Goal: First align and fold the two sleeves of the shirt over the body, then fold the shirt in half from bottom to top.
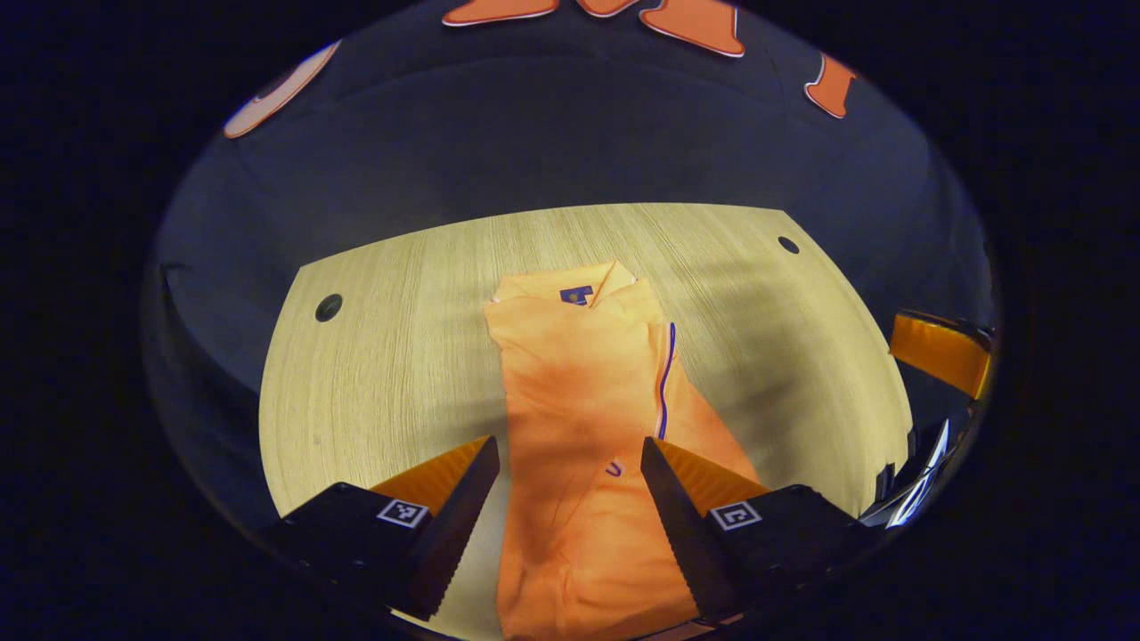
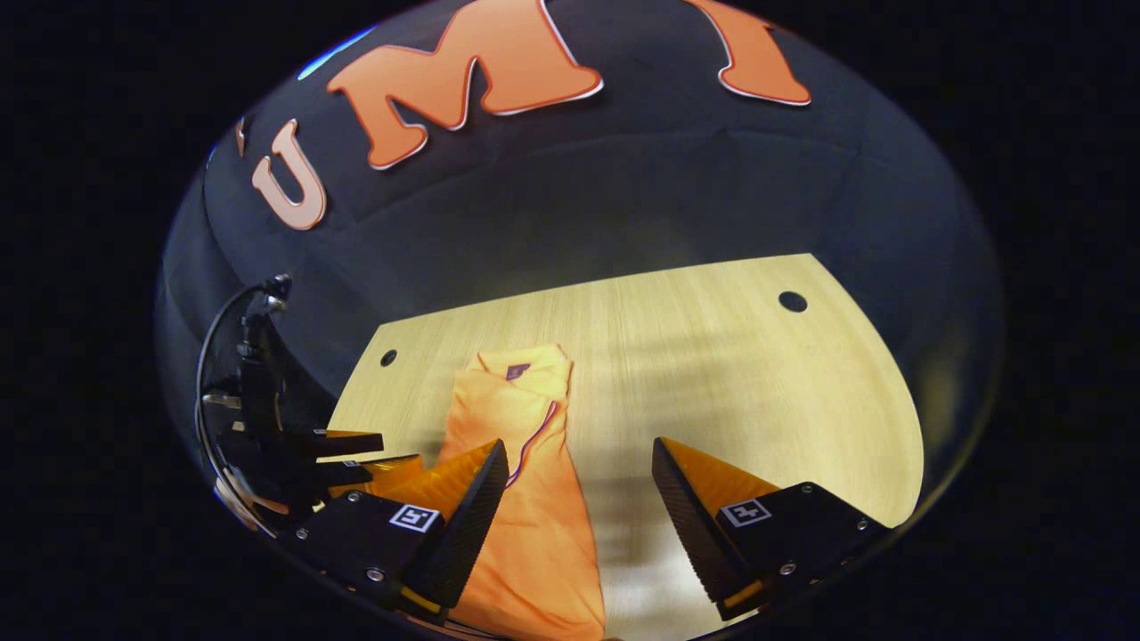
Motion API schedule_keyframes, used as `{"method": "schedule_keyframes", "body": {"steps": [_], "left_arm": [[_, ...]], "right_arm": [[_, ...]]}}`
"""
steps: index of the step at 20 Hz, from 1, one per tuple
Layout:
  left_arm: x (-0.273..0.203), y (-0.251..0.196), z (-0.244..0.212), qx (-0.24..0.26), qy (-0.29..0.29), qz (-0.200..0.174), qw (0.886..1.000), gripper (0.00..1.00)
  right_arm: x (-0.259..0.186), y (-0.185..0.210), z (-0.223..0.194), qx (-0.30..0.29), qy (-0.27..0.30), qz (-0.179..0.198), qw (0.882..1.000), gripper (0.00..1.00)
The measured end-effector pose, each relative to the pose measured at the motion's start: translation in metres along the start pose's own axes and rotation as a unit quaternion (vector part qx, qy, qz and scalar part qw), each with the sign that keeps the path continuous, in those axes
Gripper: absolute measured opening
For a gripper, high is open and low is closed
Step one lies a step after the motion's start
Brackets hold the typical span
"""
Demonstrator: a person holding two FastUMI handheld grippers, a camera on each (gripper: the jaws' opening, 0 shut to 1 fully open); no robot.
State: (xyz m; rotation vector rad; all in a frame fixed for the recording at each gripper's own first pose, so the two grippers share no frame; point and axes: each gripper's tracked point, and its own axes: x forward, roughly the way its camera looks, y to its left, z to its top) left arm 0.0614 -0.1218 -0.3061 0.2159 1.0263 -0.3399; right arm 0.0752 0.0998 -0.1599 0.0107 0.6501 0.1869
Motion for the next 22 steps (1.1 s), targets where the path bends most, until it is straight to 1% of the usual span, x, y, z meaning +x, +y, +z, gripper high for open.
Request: {"method": "schedule_keyframes", "body": {"steps": [2, 3, 5, 9, 10, 12, 13, 14, 15, 17, 22], "left_arm": [[-0.009, 0.017, -0.023, -0.014, 0.003, 0.002, 1.0, 0.99], [-0.013, 0.027, -0.039, -0.026, 0.007, 0.01, 1.0, 0.99], [-0.016, 0.041, -0.067, -0.032, 0.02, 0.021, 0.999, 0.99], [-0.022, 0.053, -0.122, -0.062, 0.061, 0.015, 0.996, 0.99], [-0.021, 0.059, -0.137, -0.067, 0.076, 0.018, 0.995, 0.99], [-0.023, 0.067, -0.15, -0.069, 0.089, 0.022, 0.993, 0.99], [-0.025, 0.068, -0.154, -0.076, 0.094, 0.021, 0.992, 0.99], [-0.035, 0.06, -0.169, -0.083, 0.101, 0.014, 0.991, 0.99], [-0.039, 0.063, -0.183, -0.085, 0.108, 0.014, 0.99, 0.99], [-0.047, 0.065, -0.2, -0.093, 0.121, 0.022, 0.988, 0.99], [-0.05, 0.051, -0.251, -0.108, 0.172, 0.02, 0.979, 0.99]], "right_arm": [[0.006, 0.009, -0.022, -0.018, 0.02, -0.01, 1.0, 0.99], [0.014, 0.016, -0.041, -0.025, 0.039, -0.019, 0.999, 0.99], [0.016, 0.025, -0.065, -0.035, 0.059, -0.027, 0.997, 0.99], [0.012, 0.038, -0.119, -0.038, 0.109, -0.03, 0.993, 0.99], [0.007, 0.04, -0.147, -0.049, 0.137, -0.03, 0.989, 0.99], [-0.006, 0.039, -0.176, -0.065, 0.169, -0.035, 0.983, 0.99], [-0.013, 0.04, -0.191, -0.068, 0.184, -0.034, 0.98, 0.99], [-0.019, 0.041, -0.205, -0.068, 0.198, -0.034, 0.977, 0.99], [-0.029, 0.042, -0.23, -0.062, 0.222, -0.036, 0.972, 0.99], [-0.037, 0.042, -0.256, -0.058, 0.246, -0.039, 0.967, 0.99], [-0.05, 0.033, -0.3, -0.045, 0.289, -0.059, 0.954, 0.99]]}}
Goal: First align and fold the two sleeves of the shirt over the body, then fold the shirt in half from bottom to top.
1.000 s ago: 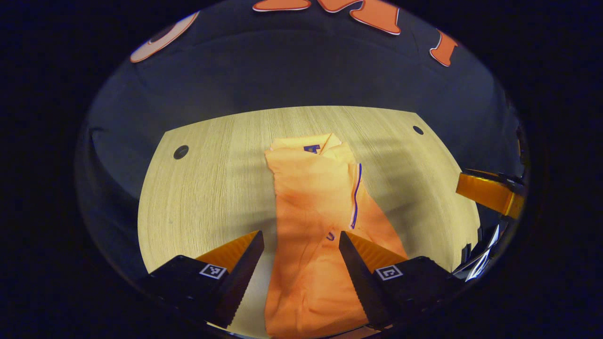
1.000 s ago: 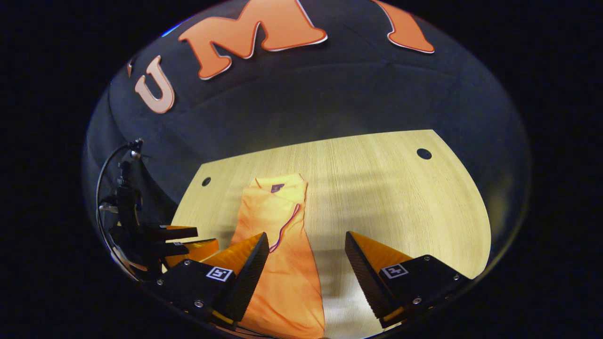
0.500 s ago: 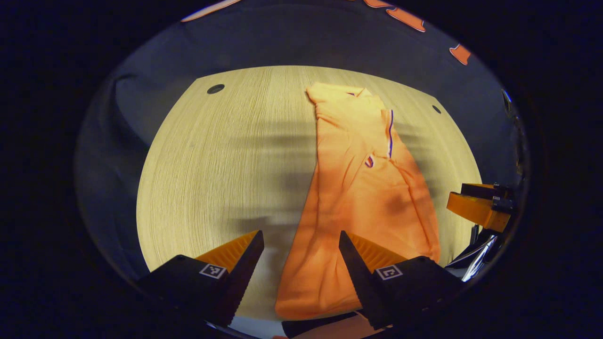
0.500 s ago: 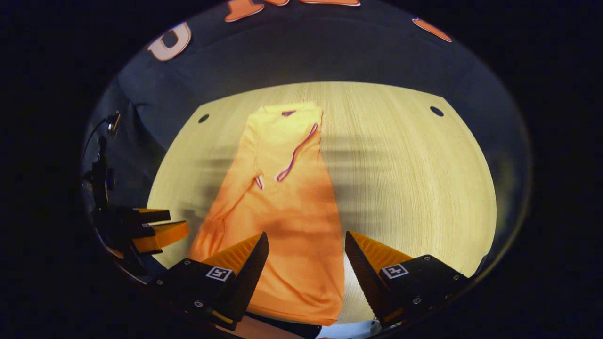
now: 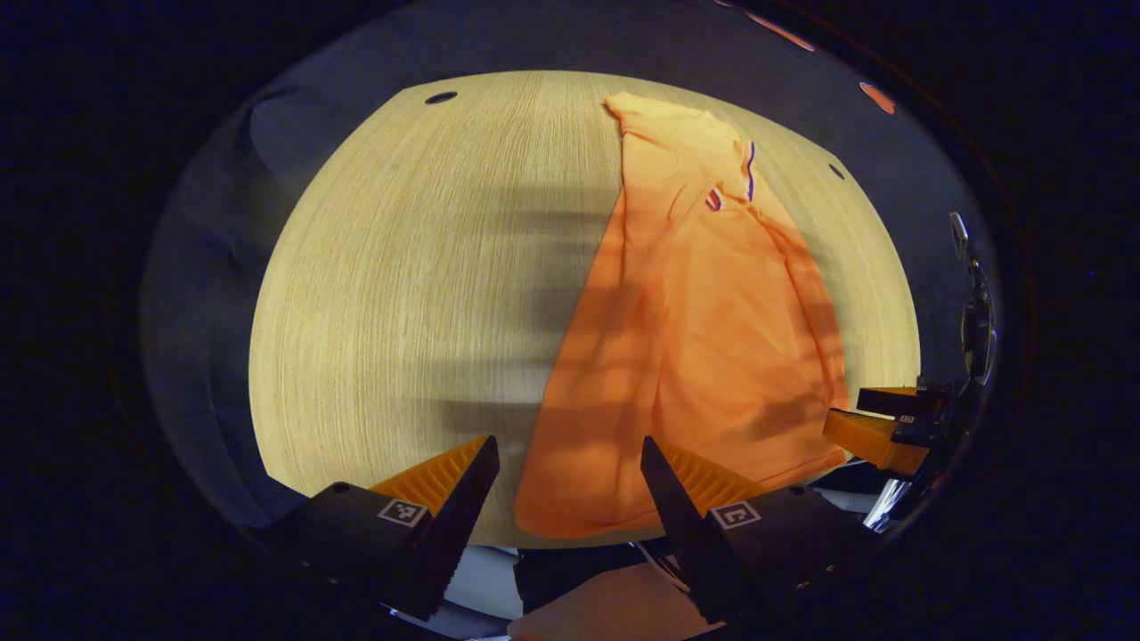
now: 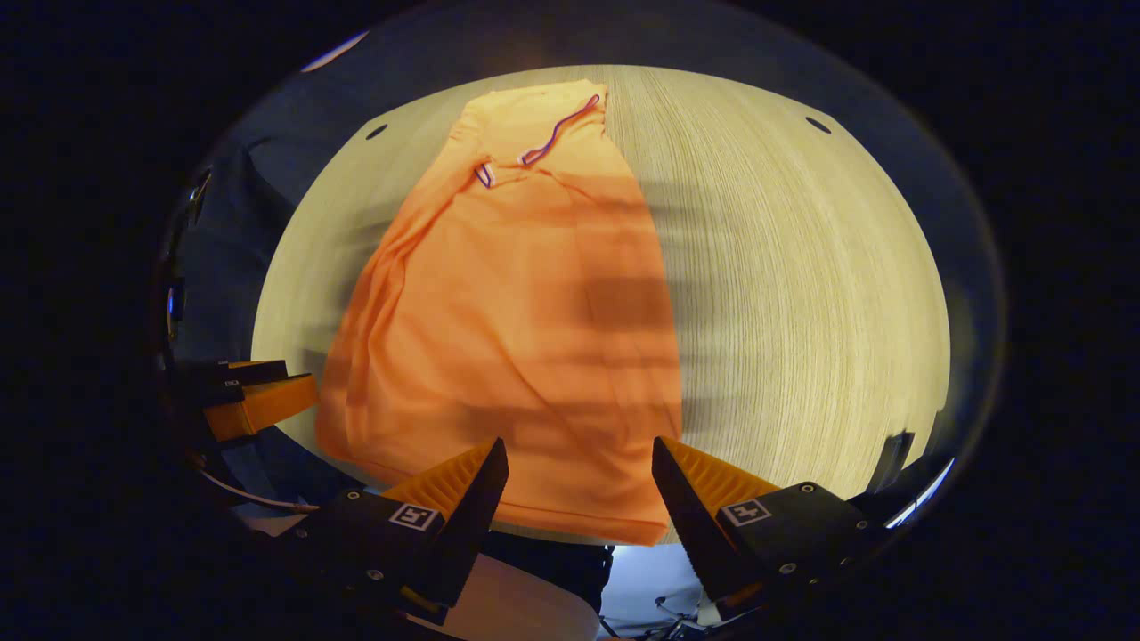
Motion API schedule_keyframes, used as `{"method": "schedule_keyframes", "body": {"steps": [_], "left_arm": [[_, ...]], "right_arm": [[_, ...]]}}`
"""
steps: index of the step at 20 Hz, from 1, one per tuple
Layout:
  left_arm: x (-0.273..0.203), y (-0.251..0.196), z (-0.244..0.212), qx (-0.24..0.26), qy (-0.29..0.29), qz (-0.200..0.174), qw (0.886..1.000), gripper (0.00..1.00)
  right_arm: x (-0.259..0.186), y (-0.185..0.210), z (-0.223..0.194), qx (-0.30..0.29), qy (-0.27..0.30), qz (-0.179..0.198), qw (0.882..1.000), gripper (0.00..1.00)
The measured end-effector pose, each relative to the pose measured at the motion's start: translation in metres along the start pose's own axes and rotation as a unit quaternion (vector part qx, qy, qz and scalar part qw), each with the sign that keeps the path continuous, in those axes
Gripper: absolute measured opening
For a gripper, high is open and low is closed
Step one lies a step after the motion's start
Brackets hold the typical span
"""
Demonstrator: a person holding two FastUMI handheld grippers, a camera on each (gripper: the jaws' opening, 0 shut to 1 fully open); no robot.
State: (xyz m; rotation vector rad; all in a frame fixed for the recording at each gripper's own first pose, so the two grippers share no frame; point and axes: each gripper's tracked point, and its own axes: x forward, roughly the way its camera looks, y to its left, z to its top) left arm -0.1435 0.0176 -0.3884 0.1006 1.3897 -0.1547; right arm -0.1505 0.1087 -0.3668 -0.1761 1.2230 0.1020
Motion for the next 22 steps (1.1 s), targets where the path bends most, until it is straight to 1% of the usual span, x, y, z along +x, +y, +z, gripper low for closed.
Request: {"method": "schedule_keyframes", "body": {"steps": [2, 5, 8, 10, 13, 16, 19, 20, 21, 22], "left_arm": [[0.008, -0.006, -0.017, 0.001, 0.018, 0.0, 1.0, 0.99], [0.019, -0.009, -0.035, -0.001, 0.038, 0.008, 0.999, 0.99], [0.03, -0.01, -0.035, -0.007, 0.042, 0.02, 0.999, 0.99], [0.034, -0.01, -0.04, -0.005, 0.05, 0.035, 0.998, 0.99], [0.035, -0.01, -0.041, -0.002, 0.046, 0.051, 0.998, 0.98], [0.035, -0.011, -0.042, -0.01, 0.046, 0.051, 0.998, 0.98], [0.037, -0.012, -0.043, -0.012, 0.046, 0.051, 0.998, 0.98], [0.036, -0.014, -0.043, -0.015, 0.047, 0.051, 0.998, 0.98], [0.037, -0.017, -0.043, -0.016, 0.041, 0.049, 0.998, 0.91], [0.038, -0.018, -0.043, -0.014, 0.038, 0.048, 0.998, 0.84]], "right_arm": [[0.005, -0.007, -0.012, -0.003, 0.012, -0.016, 1.0, 0.99], [0.014, -0.011, -0.024, 0.001, 0.029, -0.023, 0.999, 0.99], [0.022, -0.013, -0.029, -0.002, 0.04, -0.027, 0.999, 0.99], [0.025, -0.011, -0.032, -0.009, 0.05, -0.032, 0.998, 0.99], [0.027, -0.014, -0.031, -0.01, 0.046, -0.042, 0.998, 0.99], [0.028, -0.013, -0.031, -0.012, 0.051, -0.054, 0.997, 0.96], [0.025, -0.015, -0.031, -0.025, 0.063, -0.052, 0.996, 0.96], [0.027, -0.016, -0.031, -0.027, 0.061, -0.052, 0.996, 0.92], [0.025, -0.018, -0.028, -0.02, 0.054, -0.053, 0.997, 0.87], [0.027, -0.021, -0.029, -0.013, 0.047, -0.053, 0.997, 0.76]]}}
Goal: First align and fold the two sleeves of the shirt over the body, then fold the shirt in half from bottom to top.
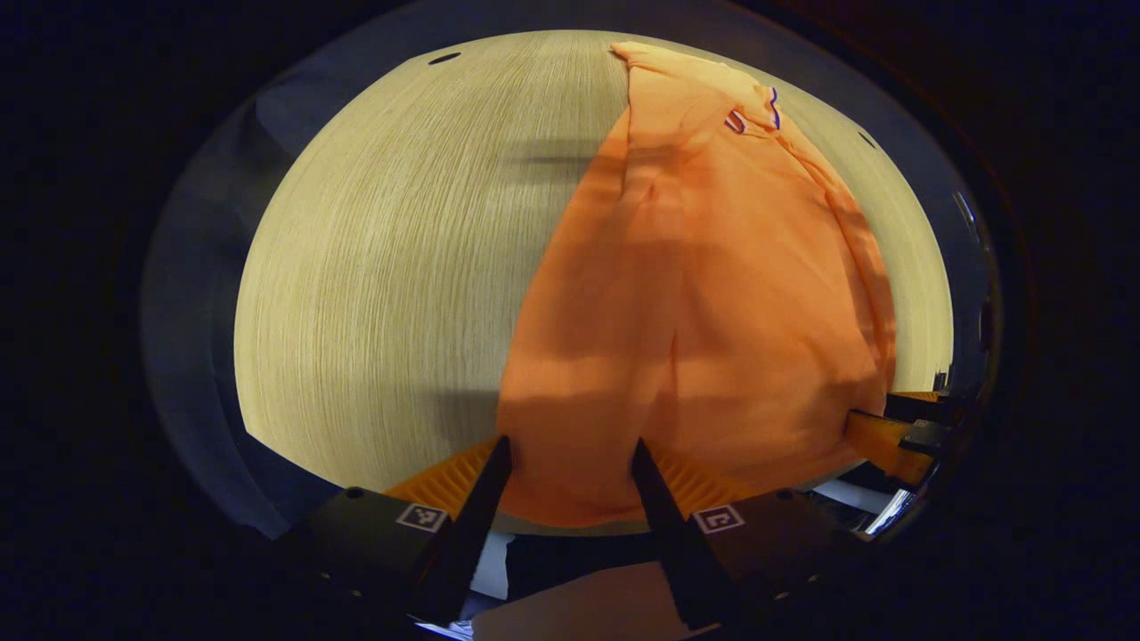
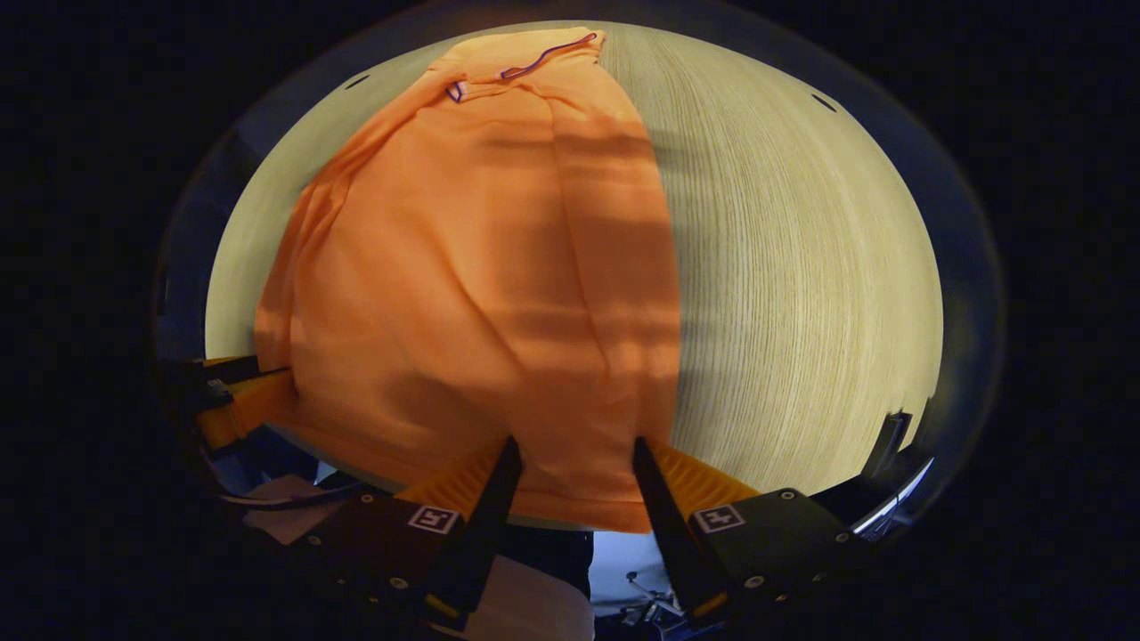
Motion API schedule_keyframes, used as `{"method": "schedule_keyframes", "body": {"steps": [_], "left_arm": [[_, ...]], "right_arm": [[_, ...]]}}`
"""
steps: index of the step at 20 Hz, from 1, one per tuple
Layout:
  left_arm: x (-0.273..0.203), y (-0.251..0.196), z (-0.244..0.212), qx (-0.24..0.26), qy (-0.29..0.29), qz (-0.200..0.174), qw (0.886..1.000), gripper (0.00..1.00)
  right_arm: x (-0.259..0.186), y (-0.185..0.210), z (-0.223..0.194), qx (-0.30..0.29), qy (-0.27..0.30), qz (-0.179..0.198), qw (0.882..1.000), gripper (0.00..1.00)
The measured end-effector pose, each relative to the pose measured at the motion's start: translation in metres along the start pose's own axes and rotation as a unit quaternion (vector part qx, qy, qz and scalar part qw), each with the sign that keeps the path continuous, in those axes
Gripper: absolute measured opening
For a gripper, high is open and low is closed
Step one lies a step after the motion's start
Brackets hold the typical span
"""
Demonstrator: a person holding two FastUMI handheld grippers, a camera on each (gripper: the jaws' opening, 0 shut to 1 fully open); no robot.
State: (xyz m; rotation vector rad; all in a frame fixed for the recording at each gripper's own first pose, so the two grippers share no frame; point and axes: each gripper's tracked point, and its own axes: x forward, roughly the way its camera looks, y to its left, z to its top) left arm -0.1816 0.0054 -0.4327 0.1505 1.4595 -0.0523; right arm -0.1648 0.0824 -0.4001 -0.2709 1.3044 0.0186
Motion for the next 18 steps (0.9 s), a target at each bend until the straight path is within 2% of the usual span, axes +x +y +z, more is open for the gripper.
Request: {"method": "schedule_keyframes", "body": {"steps": [1, 2, 3, 4, 5, 6, 7, 12, 13, 18], "left_arm": [[0.0, -0.003, 0.0, 0.006, 0.003, -0.005, 1.0, 0.75], [0.0, -0.003, -0.002, 0.009, 0.003, -0.006, 1.0, 0.66], [0.0, -0.006, -0.001, 0.01, 0.002, -0.011, 1.0, 0.56], [-0.002, -0.007, -0.001, 0.014, 0.002, -0.017, 1.0, 0.56], [-0.002, -0.01, 0.005, 0.023, -0.004, -0.029, 0.999, 0.56], [-0.002, -0.013, 0.002, -0.002, -0.007, -0.035, 0.999, 0.56], [-0.002, -0.017, 0.006, 0.001, -0.009, -0.042, 0.999, 0.02], [-0.006, -0.024, 0.022, 0.014, -0.017, -0.057, 0.998, 0.02], [-0.014, -0.029, 0.014, 0.017, -0.022, -0.06, 0.998, 0.02], [-0.055, -0.026, 0.063, 0.011, -0.071, -0.079, 0.994, 0.03]], "right_arm": [[-0.001, -0.001, 0.0, 0.004, -0.005, 0.001, 1.0, 0.65], [-0.002, 0.001, -0.001, 0.001, -0.008, 0.004, 1.0, 0.49], [-0.002, 0.005, 0.0, 0.006, -0.014, 0.017, 1.0, 0.41], [-0.003, 0.009, -0.001, 0.0, -0.013, 0.025, 1.0, 0.1], [-0.001, 0.01, 0.0, -0.012, -0.019, 0.029, 0.999, 0.09], [-0.001, 0.01, 0.001, -0.011, -0.029, 0.031, 0.999, 0.09], [-0.002, 0.011, 0.002, -0.02, -0.031, 0.032, 0.999, 0.01], [-0.008, 0.012, -0.002, -0.004, -0.035, 0.045, 0.998, 0.0], [-0.018, 0.009, 0.004, -0.001, -0.044, 0.048, 0.998, 0.0], [-0.058, 0.012, 0.036, 0.001, -0.084, 0.068, 0.994, 0.0]]}}
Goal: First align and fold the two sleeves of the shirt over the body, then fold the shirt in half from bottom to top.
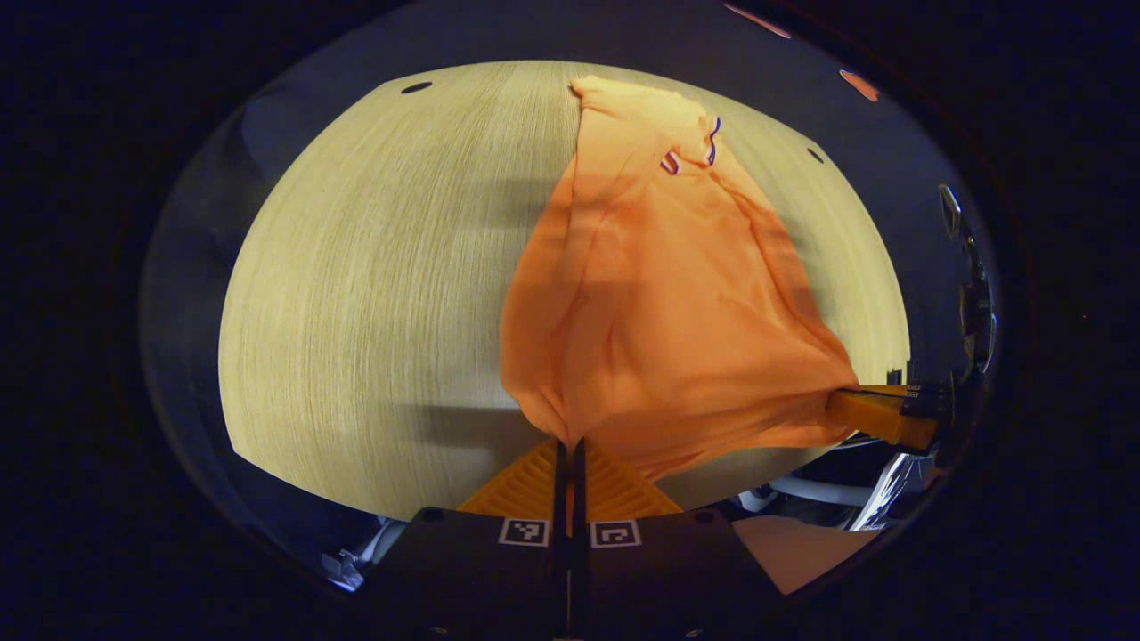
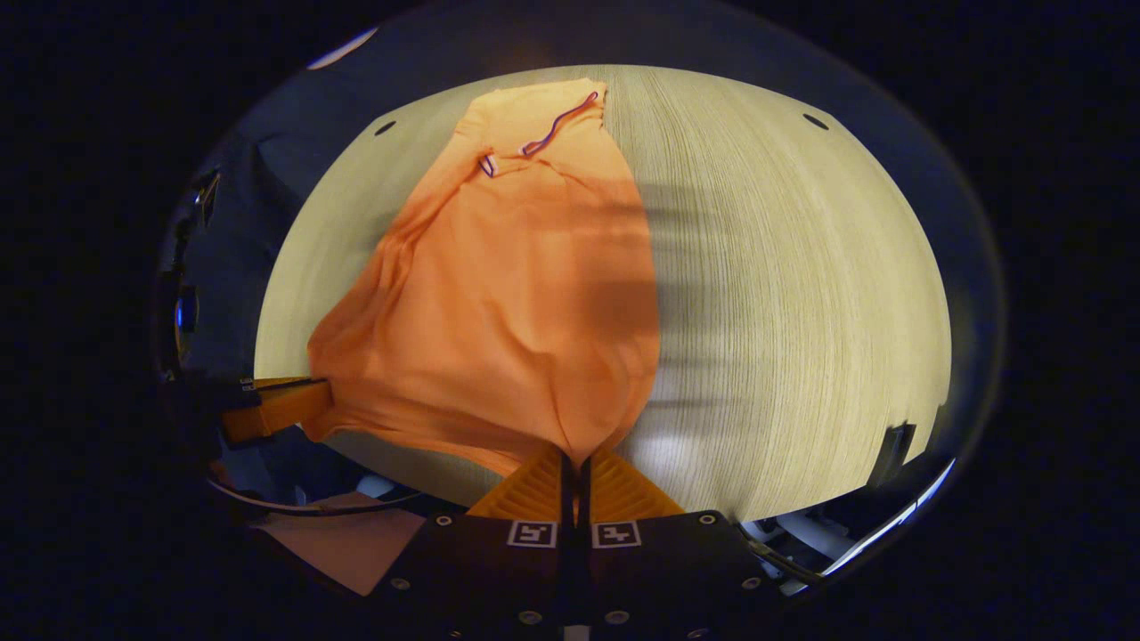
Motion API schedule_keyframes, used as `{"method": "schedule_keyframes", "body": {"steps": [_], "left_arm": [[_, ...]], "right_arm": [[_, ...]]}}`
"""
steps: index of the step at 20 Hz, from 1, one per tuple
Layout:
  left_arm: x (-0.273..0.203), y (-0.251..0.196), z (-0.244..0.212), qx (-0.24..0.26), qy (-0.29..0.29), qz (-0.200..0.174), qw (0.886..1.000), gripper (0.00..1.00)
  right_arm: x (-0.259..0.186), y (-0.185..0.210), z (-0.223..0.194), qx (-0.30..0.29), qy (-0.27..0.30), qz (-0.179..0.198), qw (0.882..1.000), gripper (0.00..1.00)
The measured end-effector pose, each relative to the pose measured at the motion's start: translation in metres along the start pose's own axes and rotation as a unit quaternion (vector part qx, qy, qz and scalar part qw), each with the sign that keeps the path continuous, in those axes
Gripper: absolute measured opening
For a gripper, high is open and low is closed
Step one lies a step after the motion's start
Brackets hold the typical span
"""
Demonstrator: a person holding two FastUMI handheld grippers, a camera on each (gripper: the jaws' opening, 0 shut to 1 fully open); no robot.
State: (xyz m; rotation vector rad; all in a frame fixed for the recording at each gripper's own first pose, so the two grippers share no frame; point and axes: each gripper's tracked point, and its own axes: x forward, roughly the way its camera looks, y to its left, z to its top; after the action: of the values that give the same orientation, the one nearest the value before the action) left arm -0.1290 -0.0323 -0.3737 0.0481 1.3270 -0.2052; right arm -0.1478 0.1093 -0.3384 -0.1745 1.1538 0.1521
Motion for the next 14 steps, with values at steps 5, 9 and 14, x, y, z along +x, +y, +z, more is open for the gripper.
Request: {"method": "schedule_keyframes", "body": {"steps": [5, 9, 14], "left_arm": [[-0.037, -0.007, 0.059, 0.004, -0.066, -0.015, 0.998, 0.02], [-0.04, -0.008, 0.096, 0.014, -0.09, -0.02, 0.996, 0.02], [-0.051, -0.013, 0.167, 0.041, -0.138, -0.025, 0.989, 0.02]], "right_arm": [[-0.03, 0.003, 0.054, -0.028, -0.059, 0.007, 0.998, 0.0], [-0.039, -0.001, 0.095, -0.033, -0.09, 0.006, 0.995, 0.0], [-0.056, -0.011, 0.159, -0.048, -0.141, -0.011, 0.989, 0.0]]}}
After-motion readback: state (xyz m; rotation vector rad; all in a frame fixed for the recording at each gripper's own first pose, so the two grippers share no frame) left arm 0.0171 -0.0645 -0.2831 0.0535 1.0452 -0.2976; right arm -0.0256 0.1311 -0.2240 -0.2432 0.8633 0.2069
